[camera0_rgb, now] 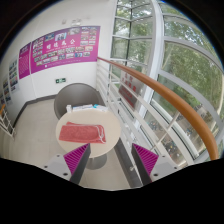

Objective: Fold towel

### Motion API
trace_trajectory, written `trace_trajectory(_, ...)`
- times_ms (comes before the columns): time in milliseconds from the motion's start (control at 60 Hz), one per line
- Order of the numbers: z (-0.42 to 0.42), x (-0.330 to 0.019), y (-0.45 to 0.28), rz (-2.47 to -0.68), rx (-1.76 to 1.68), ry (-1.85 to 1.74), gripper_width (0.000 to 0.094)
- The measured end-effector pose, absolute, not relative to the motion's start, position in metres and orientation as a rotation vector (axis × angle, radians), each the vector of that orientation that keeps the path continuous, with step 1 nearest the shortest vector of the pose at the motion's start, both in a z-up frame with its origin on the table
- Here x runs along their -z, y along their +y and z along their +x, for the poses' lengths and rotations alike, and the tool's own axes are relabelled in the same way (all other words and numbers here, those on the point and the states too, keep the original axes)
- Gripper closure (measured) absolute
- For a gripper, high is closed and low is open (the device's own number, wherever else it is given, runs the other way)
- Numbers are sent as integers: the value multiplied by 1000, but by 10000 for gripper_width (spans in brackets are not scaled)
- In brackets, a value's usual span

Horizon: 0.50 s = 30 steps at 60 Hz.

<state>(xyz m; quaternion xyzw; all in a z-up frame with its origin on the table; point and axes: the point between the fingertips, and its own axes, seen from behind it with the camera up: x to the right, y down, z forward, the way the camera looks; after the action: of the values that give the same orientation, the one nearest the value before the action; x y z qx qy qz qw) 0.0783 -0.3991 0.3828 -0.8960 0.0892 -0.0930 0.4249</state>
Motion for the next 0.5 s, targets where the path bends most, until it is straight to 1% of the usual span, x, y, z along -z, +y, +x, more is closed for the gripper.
trace_trajectory(17, 78, -382, -399, -2241, 231, 224, 82)
trace_trajectory(33, 75, -372, -399, -2238, 231, 227, 83)
trace_trajectory(50, 77, -379, -398, -2243, 230, 227, 83)
trace_trajectory(100, 75, -371, -398, -2250, 233, 229, 82)
trace_trajectory(117, 75, -367, -398, -2254, 235, 229, 82)
trace_trajectory(133, 74, -353, -405, -2254, 235, 230, 83)
trace_trajectory(200, 71, -337, -406, -2276, 222, 226, 80)
trace_trajectory(233, 59, -338, -399, -2291, 217, 230, 77)
trace_trajectory(250, 58, -321, -405, -2287, 210, 228, 79)
trace_trajectory(317, 43, -296, -405, -2305, 188, 226, 83)
trace_trajectory(333, 33, -304, -406, -2319, 181, 226, 87)
trace_trajectory(350, 29, -285, -399, -2315, 175, 221, 88)
trace_trajectory(400, 8, -265, -393, -2320, 147, 213, 86)
trace_trajectory(417, -2, -263, -394, -2327, 134, 212, 88)
trace_trajectory(450, -20, -245, -384, -2330, 101, 205, 85)
trace_trajectory(500, -54, -231, -369, -2310, 40, 197, 83)
